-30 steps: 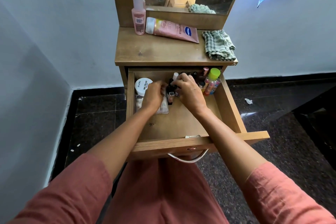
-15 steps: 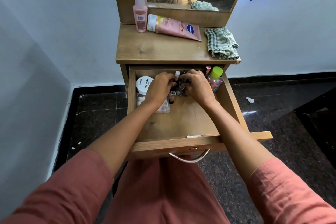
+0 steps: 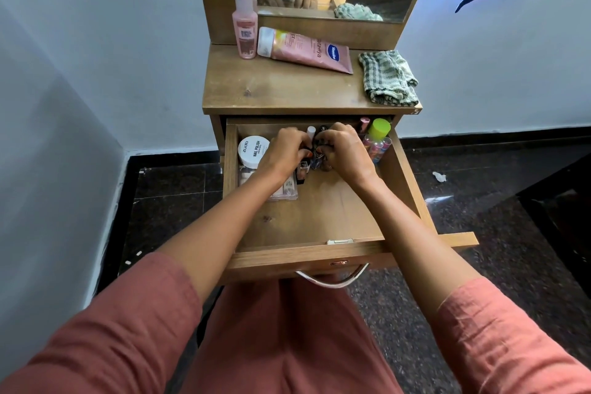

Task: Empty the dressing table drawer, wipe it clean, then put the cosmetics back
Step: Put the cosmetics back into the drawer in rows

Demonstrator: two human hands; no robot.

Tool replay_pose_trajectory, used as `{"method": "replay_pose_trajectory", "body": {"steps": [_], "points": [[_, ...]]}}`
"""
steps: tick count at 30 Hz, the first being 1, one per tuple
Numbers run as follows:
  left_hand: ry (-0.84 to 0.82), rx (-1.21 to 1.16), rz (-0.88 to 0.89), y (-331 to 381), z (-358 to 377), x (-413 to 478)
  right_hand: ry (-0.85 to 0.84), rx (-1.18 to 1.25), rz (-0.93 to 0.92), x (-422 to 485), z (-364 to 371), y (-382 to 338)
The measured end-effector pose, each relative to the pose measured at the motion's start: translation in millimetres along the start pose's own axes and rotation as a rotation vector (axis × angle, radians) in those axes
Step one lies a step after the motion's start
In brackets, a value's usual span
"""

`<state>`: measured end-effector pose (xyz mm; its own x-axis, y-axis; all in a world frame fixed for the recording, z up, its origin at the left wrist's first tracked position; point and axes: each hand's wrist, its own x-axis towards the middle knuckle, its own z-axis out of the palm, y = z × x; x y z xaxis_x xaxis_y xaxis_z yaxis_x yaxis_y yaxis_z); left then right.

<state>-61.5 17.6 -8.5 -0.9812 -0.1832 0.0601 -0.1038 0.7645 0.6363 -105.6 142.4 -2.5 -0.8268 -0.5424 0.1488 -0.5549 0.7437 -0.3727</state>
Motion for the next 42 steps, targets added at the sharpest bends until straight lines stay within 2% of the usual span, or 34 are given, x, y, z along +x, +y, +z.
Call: {"method": "replay_pose_trajectory", "body": {"steps": [15,24,35,39,42], "points": [[0.010,0.064,0.055,4,6,-3,-0.003,0.090,0.053,-5,0,-1],[-0.053,-0.099,-0.003,4,7,-3,-0.001,0.132,0.048,-9,-2,1],[0.063,0.011,0.074,4,-3,-11,0.034,0.187,0.056,-16,-5,0],[0.118,-0.008,0.100,6,-12,-12,0.102,0.236,0.053,-15,-11,0],[0.220,-0.056,0.116,12,-25,-9,0.183,0.262,0.033,-5,-22,-3]]}}
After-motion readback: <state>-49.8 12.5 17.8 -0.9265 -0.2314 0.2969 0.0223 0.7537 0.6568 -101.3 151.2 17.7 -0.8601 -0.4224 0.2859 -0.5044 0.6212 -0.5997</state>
